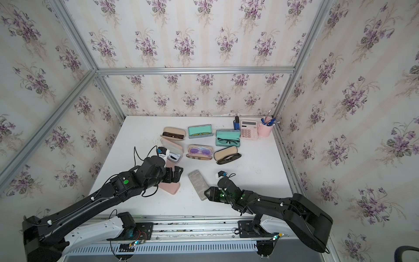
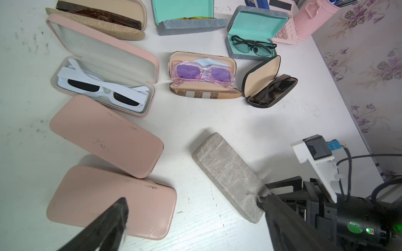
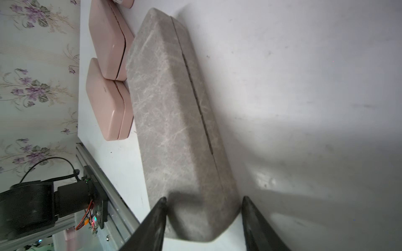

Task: Close the glasses case
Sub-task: Move the glasses case to the center of the board.

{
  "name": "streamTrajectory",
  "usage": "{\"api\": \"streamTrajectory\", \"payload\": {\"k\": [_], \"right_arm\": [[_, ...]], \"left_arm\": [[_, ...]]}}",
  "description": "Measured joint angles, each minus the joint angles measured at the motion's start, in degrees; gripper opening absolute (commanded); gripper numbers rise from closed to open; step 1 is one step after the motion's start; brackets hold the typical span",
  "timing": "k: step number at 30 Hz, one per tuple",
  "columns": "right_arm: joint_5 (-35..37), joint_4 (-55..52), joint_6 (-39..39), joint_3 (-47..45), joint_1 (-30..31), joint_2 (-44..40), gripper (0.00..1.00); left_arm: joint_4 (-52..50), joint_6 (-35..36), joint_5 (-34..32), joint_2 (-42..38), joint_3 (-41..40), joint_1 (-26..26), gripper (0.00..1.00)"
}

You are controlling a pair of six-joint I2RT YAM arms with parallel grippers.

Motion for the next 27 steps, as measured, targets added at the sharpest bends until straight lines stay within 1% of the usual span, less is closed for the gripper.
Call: {"api": "streamTrajectory", "payload": {"k": [7, 10, 18, 22, 27], "right_arm": [[0.2, -7.1, -9.7, 7.7, -3.9, 5.0, 0.51], [0.2, -9.6, -13.7, 11.3, -4.5, 7.9, 0.51], [-0.6, -12.1, -23.8, 19.2, -4.9, 15.6, 0.48], [-1.1, -14.7, -28.0, 21.7, -4.9, 16.8, 0.46], [-2.3, -15.4, -31.3, 21.3, -4.9, 15.9, 0.46]], "left_arm": [[-1.2, -1.0, -1.0, -3.5, -2.6, 0.5, 1.0], [-1.4, -1.4, -1.1, -4.0, -3.6, 0.6, 1.0], [-1.6, -2.3, -1.2, -5.2, -5.4, 0.6, 1.0], [-1.7, -2.9, -1.0, -5.5, -6.2, 0.6, 1.0], [-1.5, -3.4, -0.8, -4.4, -6.5, 0.4, 1.0]]}}
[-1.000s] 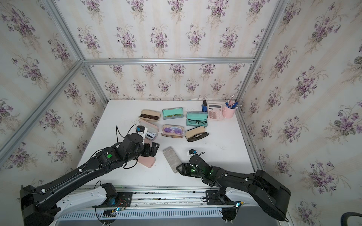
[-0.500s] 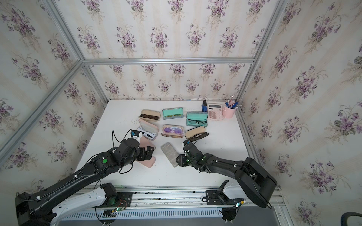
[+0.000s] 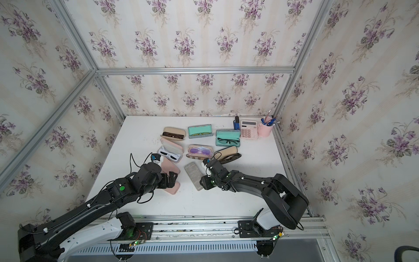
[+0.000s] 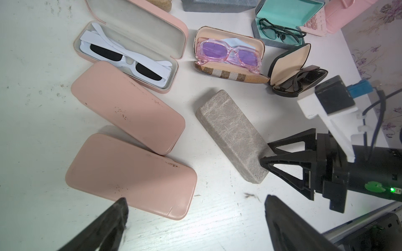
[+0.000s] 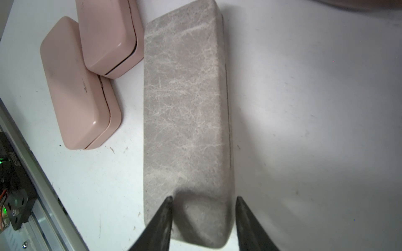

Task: Close the glasses case
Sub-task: Move the glasses case to the center of the board.

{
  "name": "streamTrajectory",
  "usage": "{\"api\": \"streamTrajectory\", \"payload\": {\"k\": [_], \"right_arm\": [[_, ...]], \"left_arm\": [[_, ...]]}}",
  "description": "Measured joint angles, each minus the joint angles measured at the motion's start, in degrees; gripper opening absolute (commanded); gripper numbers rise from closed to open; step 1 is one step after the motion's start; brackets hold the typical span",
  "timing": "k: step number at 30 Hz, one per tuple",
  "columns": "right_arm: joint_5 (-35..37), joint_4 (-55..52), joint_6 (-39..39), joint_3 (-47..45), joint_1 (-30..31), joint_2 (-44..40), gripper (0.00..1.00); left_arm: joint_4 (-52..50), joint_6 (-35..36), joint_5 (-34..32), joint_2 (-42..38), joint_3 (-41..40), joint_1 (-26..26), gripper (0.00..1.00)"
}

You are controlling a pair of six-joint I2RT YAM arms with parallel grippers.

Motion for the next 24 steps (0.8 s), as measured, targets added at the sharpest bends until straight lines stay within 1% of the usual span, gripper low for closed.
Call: {"api": "streamTrajectory", "payload": {"k": [6, 16, 21, 24], "right_arm": [[-2.7, -0.5, -1.7, 0.7, 0.3, 0.6, 0.47], [-7.1, -2.1, -3.6, 3.0, 2.8, 2.9, 0.48], [-8.4, -1.2, -3.5, 3.4, 4.0, 3.4, 0.52], [-8.0, -1.3, -3.0, 3.4, 3.4, 1.8, 0.55]], "left_arm": [[0.9, -0.2, 1.2, 3.1, 1.0, -0.7, 1.0], [1.7, -1.0, 1.6, 2.5, 0.4, -0.7, 1.0], [1.6, -1.4, 1.6, 1.9, -0.4, -0.3, 1.0], [0.7, -2.8, 1.9, 0.3, -1.1, 1.4, 1.0]]}}
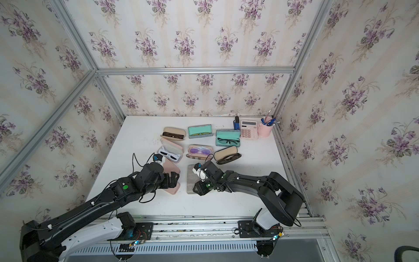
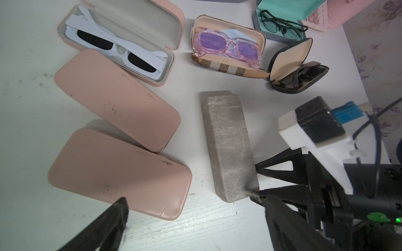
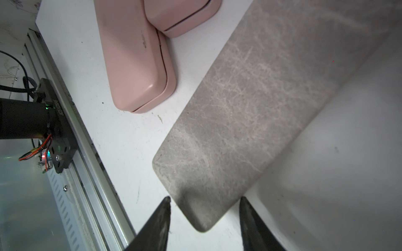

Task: Close the glasses case
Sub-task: Move the glasses case to the center of the board.

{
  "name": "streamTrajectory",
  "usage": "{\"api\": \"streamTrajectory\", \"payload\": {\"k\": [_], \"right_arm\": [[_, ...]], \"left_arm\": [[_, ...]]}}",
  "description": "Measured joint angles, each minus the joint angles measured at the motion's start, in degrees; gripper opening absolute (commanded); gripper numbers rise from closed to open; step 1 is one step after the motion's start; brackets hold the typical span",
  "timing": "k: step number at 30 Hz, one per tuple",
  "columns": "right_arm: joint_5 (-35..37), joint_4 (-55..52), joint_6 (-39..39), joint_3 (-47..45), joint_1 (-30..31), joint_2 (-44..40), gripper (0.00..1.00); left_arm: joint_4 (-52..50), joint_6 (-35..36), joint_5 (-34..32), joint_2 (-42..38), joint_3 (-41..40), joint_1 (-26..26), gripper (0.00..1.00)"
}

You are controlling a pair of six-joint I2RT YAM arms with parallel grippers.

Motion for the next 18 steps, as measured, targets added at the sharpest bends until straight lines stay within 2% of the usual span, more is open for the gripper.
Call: {"api": "streamTrajectory", "payload": {"k": [3, 6, 11, 15, 18], "right_arm": [[0.5, 0.3, 1.4, -1.1, -2.9, -3.0, 0.59], [0.5, -0.3, 1.6, -1.6, -5.6, -4.6, 0.6], [-1.2, -0.2, 1.0, 1.8, -6.4, -0.1, 0.58], [-2.7, 0.2, 0.1, 3.3, -6.5, 4.1, 0.56], [-3.8, 1.2, -0.2, 4.2, -6.3, 5.5, 0.55]], "left_arm": [[-3.9, -2.8, 1.0, -3.1, -1.3, 2.7, 0.98], [-9.6, -6.7, 2.0, -6.8, -3.8, 5.2, 0.92], [-16.8, -12.1, 3.6, -13.4, -10.8, 10.3, 0.75], [-16.8, -14.4, 5.5, -11.3, -14.3, 13.7, 0.64], [-13.6, -14.9, 6.4, -6.8, -15.6, 16.0, 0.63]]}}
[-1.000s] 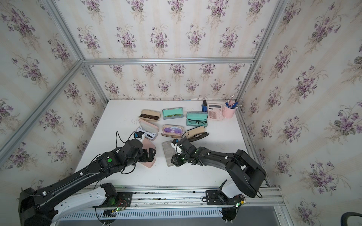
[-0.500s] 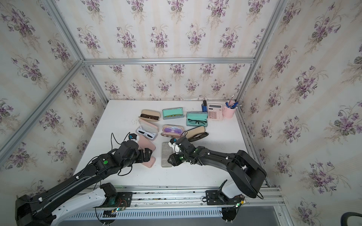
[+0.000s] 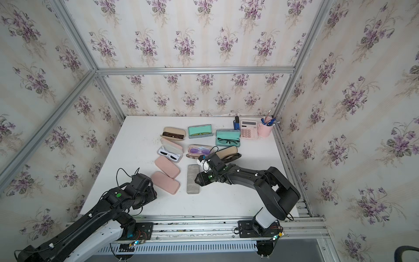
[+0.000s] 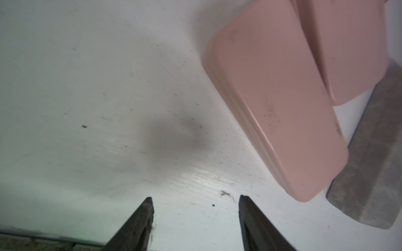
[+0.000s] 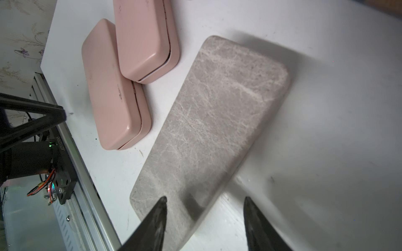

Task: Close the glasses case
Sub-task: Move the glasses case to the center of the board.

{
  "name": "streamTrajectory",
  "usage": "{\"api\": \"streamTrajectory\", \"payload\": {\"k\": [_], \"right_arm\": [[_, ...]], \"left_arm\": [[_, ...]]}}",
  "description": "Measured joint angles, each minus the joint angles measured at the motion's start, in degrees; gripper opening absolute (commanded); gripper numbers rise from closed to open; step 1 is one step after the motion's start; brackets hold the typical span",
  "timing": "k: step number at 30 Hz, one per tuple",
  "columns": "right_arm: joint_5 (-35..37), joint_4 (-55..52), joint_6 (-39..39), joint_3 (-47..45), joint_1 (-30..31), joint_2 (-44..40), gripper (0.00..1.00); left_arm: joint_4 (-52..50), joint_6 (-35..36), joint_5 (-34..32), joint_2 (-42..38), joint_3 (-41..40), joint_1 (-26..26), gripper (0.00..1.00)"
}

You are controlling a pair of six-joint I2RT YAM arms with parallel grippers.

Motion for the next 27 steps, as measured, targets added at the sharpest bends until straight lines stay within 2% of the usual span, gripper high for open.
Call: {"api": "streamTrajectory", "payload": {"k": [5, 17, 27], "right_arm": [[-1.2, 1.9, 0.0, 1.3, 1.8, 2.0, 0.54], [-2.8, 7.0, 2.3, 2.1, 6.5, 7.3, 0.51], [-3.4, 9.7, 4.8, 1.7, 12.0, 7.3, 0.5]], "left_arm": [[5.3, 1.1, 0.7, 9.3, 1.3, 3.8, 0.64], [13.4, 8.4, 1.3, 19.8, 6.2, 9.7, 0.65], [13.5, 12.8, 1.3, 18.9, 10.0, 10.7, 0.65]]}}
